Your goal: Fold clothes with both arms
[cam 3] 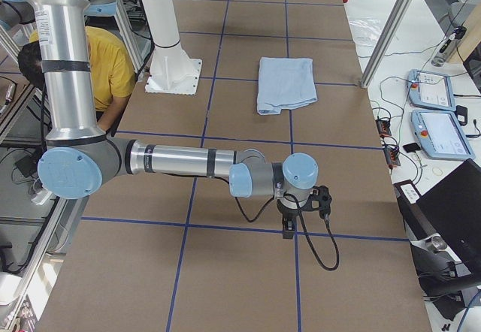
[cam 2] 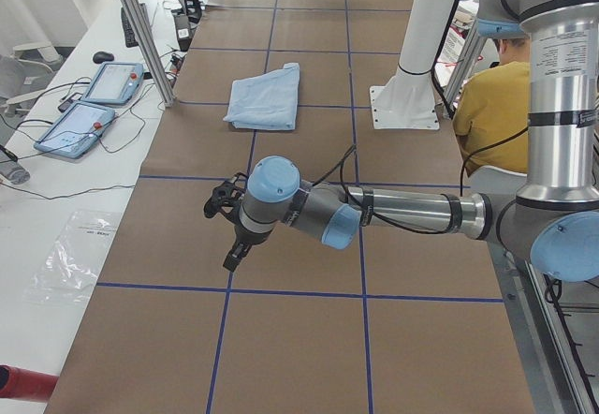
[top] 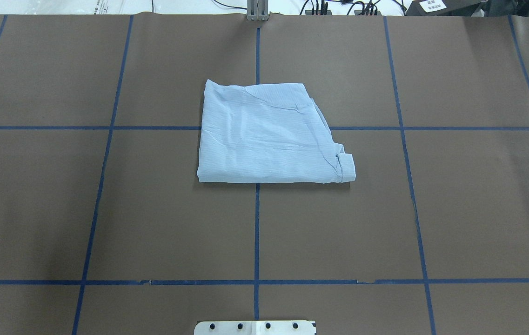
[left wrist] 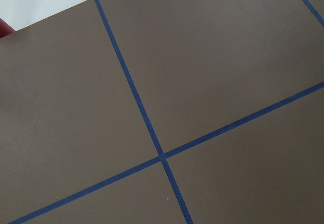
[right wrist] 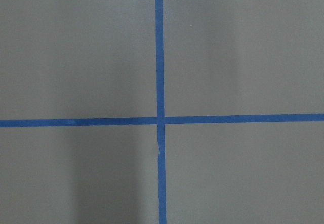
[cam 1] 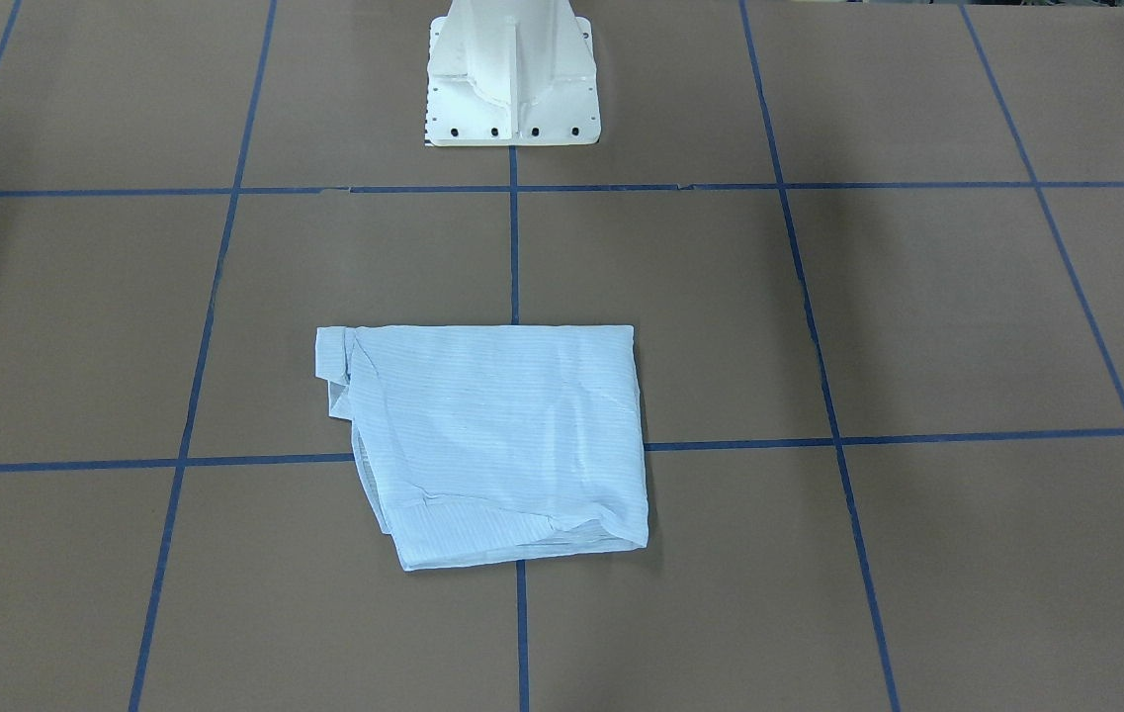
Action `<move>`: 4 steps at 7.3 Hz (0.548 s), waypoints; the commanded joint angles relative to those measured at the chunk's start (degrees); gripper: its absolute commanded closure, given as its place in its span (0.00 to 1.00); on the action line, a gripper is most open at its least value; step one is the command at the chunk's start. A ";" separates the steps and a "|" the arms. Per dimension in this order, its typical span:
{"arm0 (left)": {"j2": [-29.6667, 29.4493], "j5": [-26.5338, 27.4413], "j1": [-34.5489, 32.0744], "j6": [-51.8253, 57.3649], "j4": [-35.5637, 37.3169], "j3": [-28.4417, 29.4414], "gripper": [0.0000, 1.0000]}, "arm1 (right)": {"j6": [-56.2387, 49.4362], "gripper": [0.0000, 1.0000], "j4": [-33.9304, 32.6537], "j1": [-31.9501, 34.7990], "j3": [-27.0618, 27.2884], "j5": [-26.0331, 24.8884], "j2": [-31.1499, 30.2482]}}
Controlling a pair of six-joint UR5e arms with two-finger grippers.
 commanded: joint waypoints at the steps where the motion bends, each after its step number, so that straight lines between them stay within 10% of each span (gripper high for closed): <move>1: -1.86 0.19 0.36 0.03 -0.18 5.03 0.00 | -0.30 0.00 -2.57 -2.71 5.63 -1.48 -1.04; 4: -4.15 0.71 0.45 -2.23 -0.18 6.83 0.00 | -0.21 0.00 -9.76 -6.22 13.73 -3.58 -1.32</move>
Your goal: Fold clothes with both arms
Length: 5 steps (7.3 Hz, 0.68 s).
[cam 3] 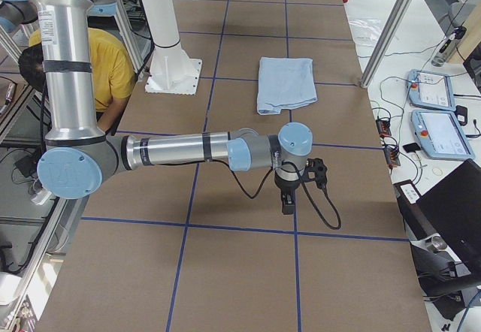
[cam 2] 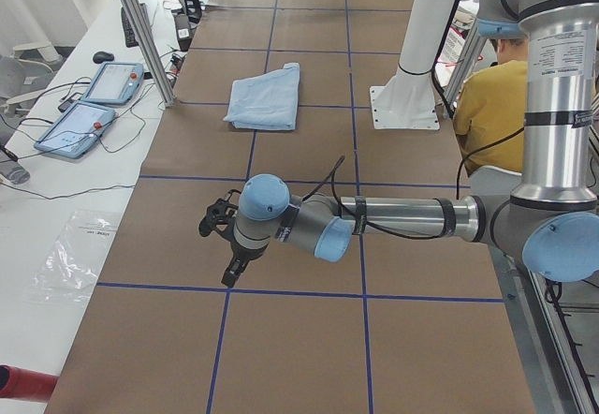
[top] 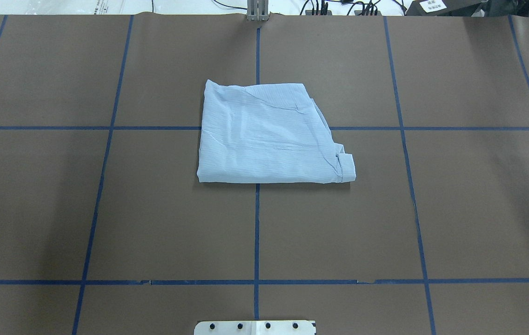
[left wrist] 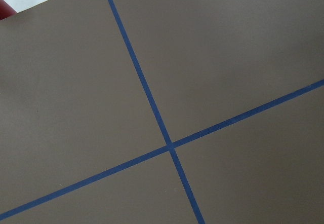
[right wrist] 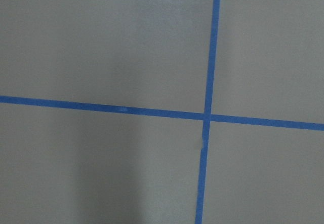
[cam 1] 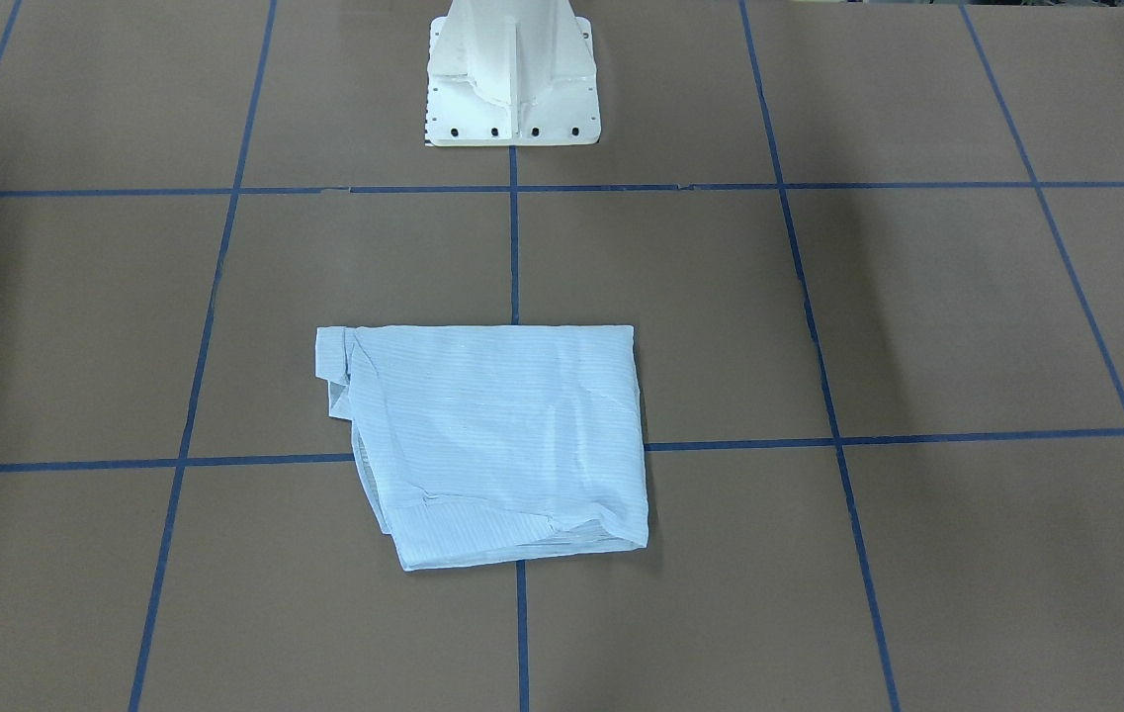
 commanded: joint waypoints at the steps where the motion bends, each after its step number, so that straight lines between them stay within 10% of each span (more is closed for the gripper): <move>1: -1.32 0.35 -0.04 -2.29 0.04 0.12 0.00 | -0.08 0.00 -3.79 -1.83 2.70 -2.50 -0.67; 5: 2.34 -0.62 -0.13 -2.04 -0.74 -2.31 0.00 | -0.34 0.00 -3.71 -1.57 4.28 -1.28 -2.36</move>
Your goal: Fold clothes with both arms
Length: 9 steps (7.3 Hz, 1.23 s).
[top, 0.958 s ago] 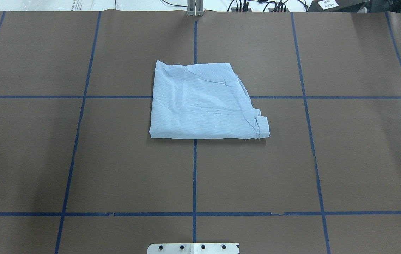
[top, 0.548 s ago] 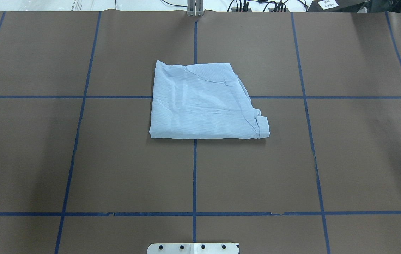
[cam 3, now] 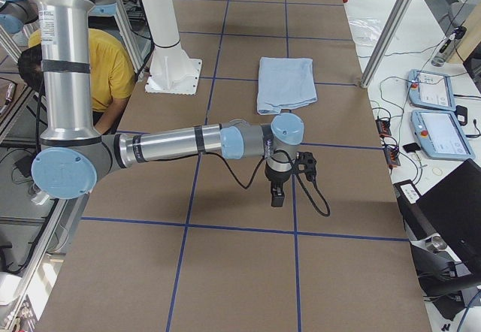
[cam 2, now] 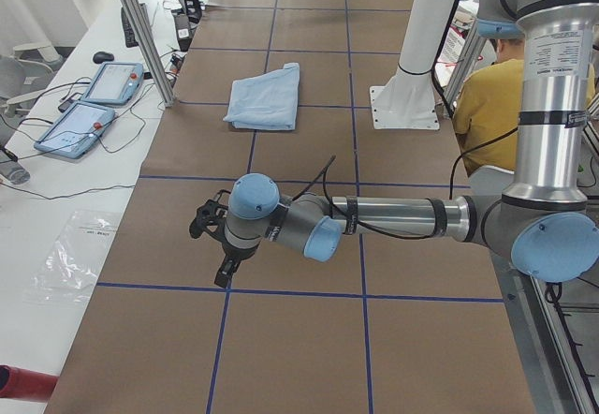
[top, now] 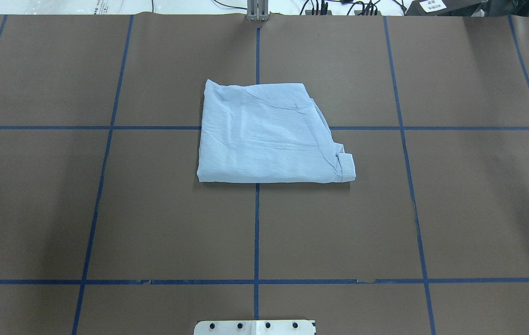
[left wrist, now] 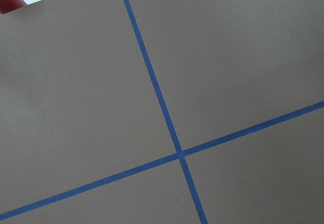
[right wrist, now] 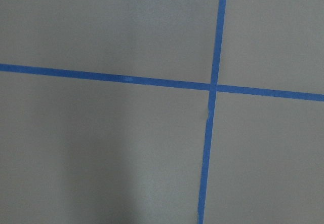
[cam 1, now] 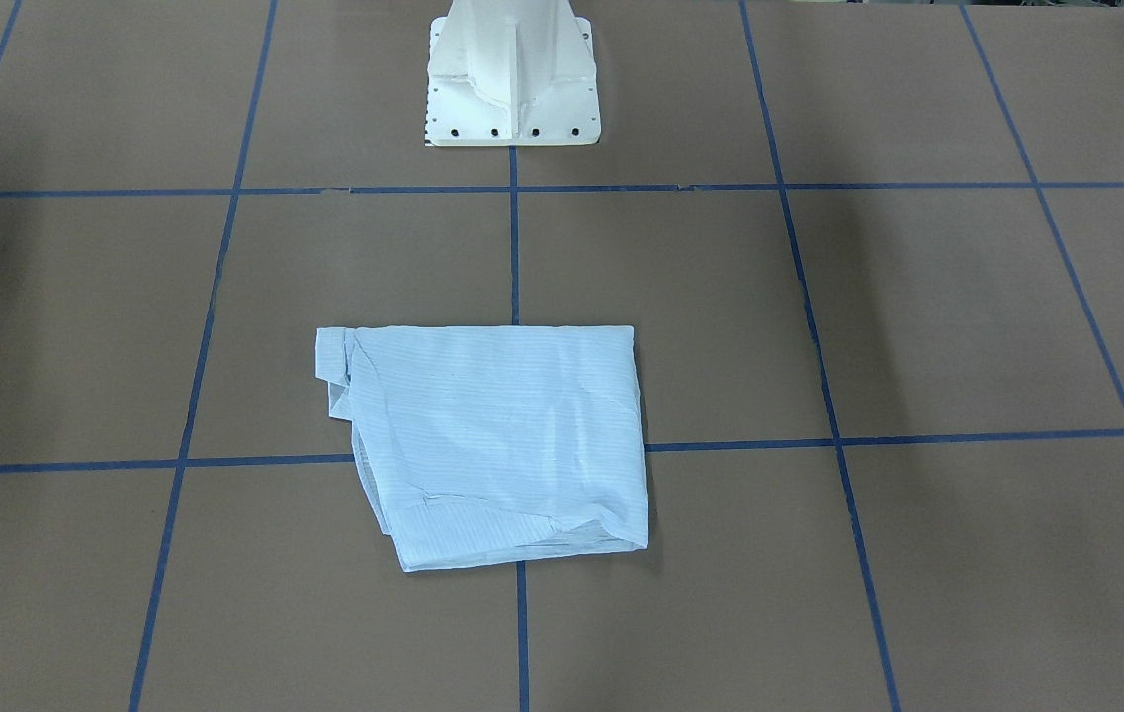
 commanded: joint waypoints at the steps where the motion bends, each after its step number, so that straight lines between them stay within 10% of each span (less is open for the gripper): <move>1: 2.01 -0.53 0.23 -0.32 0.75 -6.89 0.00 | -0.10 0.00 -0.48 -0.11 1.08 0.76 1.87; 9: 6.58 -3.60 0.23 -0.15 -1.78 -6.86 0.00 | 0.16 0.00 -0.22 -0.29 -1.02 2.17 -1.45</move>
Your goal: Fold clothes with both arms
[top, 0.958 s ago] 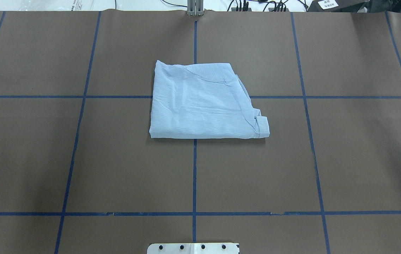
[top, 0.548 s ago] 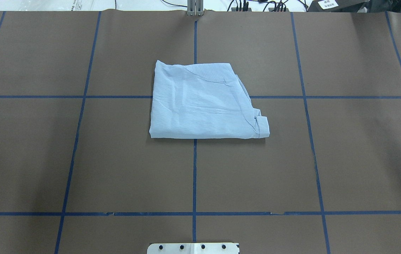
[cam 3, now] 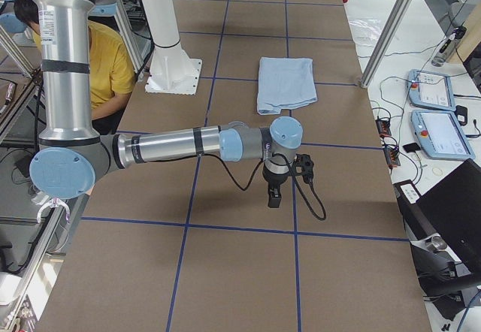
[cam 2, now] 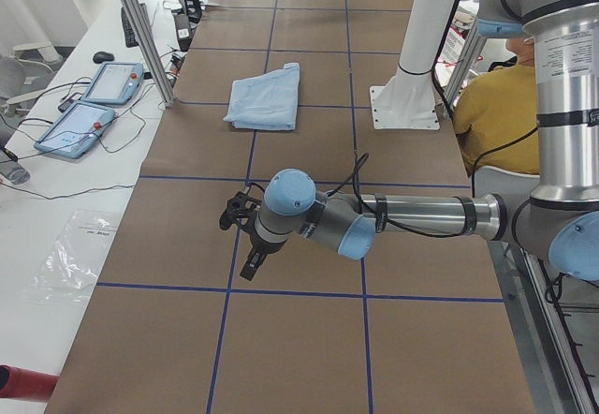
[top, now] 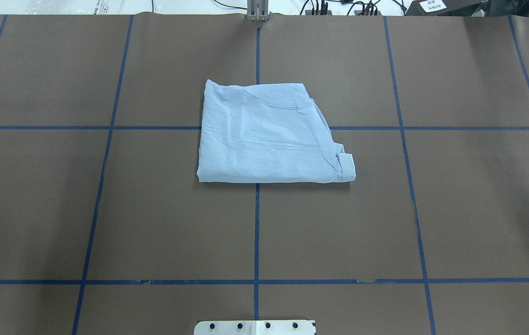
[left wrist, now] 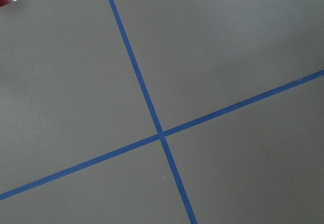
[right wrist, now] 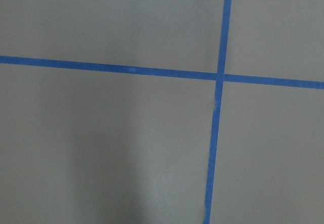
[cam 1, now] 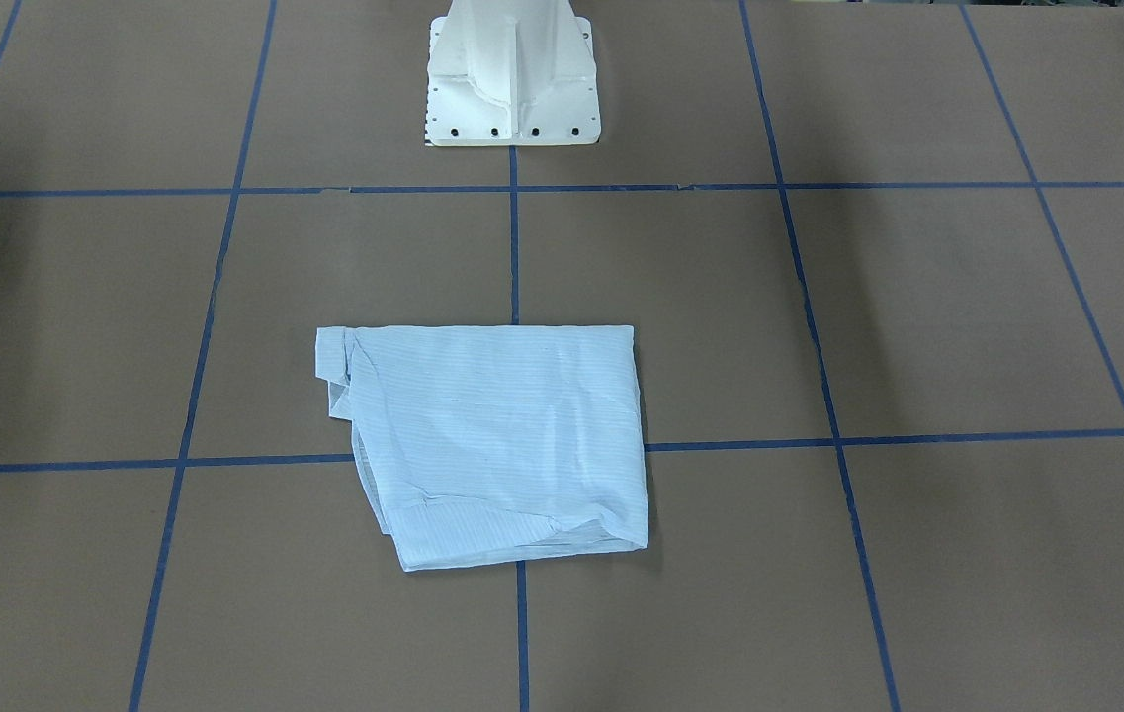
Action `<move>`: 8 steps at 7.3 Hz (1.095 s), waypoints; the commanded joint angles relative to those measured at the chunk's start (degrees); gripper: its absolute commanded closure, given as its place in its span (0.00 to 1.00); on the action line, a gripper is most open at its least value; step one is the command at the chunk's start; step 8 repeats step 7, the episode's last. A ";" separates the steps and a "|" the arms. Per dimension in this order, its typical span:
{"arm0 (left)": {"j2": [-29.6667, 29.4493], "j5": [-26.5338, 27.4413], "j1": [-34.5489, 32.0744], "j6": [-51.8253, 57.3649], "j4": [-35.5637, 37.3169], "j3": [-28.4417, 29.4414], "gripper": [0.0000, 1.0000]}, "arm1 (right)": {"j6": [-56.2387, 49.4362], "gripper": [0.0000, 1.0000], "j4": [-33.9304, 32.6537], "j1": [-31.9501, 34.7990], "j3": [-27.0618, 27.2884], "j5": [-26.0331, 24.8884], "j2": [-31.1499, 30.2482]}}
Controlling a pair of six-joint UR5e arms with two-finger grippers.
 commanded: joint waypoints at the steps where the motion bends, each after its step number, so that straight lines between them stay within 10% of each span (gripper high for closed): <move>1: -0.68 -1.41 0.18 0.07 -0.11 1.89 0.00 | -0.18 0.00 -0.26 1.77 -1.01 0.73 -1.22; 8: -2.27 -1.67 0.10 0.16 -0.47 2.08 0.00 | -1.68 0.00 0.18 3.20 -1.54 2.58 -2.28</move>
